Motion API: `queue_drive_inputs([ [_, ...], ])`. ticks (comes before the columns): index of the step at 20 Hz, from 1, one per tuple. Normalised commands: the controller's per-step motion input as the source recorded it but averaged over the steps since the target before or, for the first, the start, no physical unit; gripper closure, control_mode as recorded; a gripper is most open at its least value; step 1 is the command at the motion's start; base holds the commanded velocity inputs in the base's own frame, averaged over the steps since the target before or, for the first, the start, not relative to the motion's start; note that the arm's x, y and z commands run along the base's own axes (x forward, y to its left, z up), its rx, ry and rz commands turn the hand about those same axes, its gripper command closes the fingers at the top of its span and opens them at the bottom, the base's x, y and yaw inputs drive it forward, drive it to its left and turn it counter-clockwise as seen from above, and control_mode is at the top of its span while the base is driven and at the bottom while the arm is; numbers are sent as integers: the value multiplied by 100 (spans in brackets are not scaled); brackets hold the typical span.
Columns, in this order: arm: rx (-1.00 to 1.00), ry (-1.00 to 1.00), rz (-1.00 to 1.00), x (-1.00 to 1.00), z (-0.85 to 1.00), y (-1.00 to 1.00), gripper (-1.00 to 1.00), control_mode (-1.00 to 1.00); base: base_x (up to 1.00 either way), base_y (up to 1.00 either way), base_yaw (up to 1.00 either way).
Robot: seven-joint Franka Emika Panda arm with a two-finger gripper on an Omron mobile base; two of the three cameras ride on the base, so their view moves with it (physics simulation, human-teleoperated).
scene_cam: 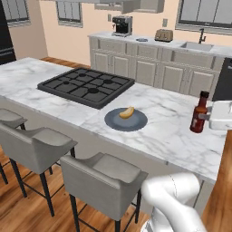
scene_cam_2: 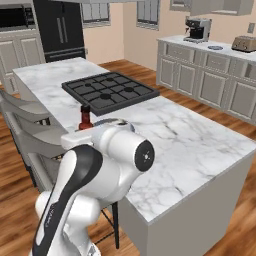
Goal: Move the hot dog bun to the plate on the dining table and place the condiment next to that plate. Then navigate to the fridge and take the sausage and place it on the plate as well.
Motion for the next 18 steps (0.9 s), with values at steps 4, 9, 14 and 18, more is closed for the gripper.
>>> queue_drive_inputs([
  [4,-10,-10,9,51,-55,-5,100,-100,0,0,0],
  [9,-5,-11,14,68,-53,-9,100,-100,0,0,0],
  [14,0,-9,19,76,-42,-17,100,-100,0,0,0],
  [18,0,-5,19,72,-38,-21,100,-100,0,0,0],
])
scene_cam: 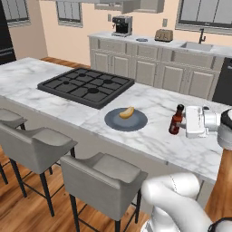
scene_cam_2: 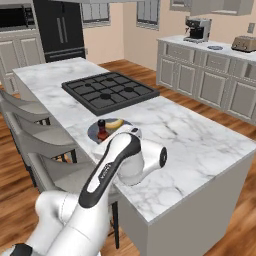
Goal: Move the hot dog bun to the plate on the dining table and place the condiment next to that plate. Then navigate to the fridge and take the sausage and place it on the plate as well.
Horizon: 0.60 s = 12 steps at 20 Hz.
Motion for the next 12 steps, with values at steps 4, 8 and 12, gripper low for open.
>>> queue_drive_inputs([
  [4,0,-2,12,59,-32,-17,100,-100,0,0,0],
  [8,0,0,10,64,-35,-18,100,-100,0,0,0],
  [12,0,0,9,66,-37,-13,100,-100,0,0,0],
])
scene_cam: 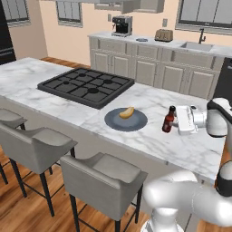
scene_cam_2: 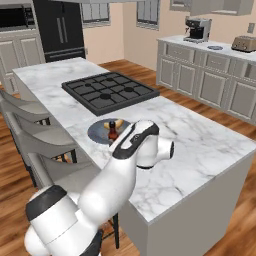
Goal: Move the hot dog bun to the plate on the dining table and place the condiment next to that plate. Then navigate to the fridge and take the sausage and place it on the plate as well.
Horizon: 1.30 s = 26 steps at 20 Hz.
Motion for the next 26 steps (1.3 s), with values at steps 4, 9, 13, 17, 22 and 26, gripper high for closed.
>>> queue_drive_inputs([
  [4,0,0,8,63,-43,-4,100,-100,0,0,0],
  [9,-2,0,2,50,-41,0,100,-100,0,0,0],
  [13,-3,0,0,41,-38,0,100,-100,0,0,0],
  [17,-3,0,0,39,-34,0,100,-100,0,0,0],
  [22,-1,0,0,43,-36,0,100,-100,0,0,0],
  [26,0,0,1,40,-35,0,100,-100,0,0,0],
])
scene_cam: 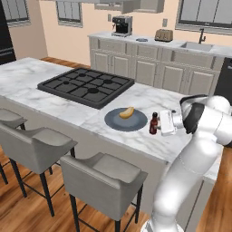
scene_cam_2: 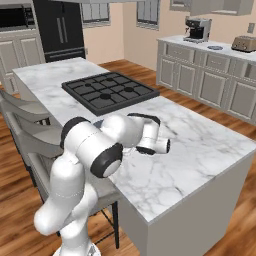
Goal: Move the hot dog bun to the plate on the dining table and place the condiment next to that plate. Then navigate to the fridge and take the sausage and place it on the plate as well.
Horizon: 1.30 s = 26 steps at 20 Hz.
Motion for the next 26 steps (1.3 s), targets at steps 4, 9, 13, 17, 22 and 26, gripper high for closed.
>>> queue_drive_inputs([
  [4,0,0,5,37,-35,0,100,-100,0,0,0],
  [9,0,0,4,32,-32,0,100,-100,0,0,0],
  [13,0,0,2,30,-31,0,100,-100,0,0,0],
  [17,0,-1,0,33,-22,0,100,-100,0,0,0],
  [22,-5,-2,0,11,-23,6,-100,-100,0,0,0],
  [26,-16,-14,0,-26,-28,25,-100,-100,0,0,0],
])
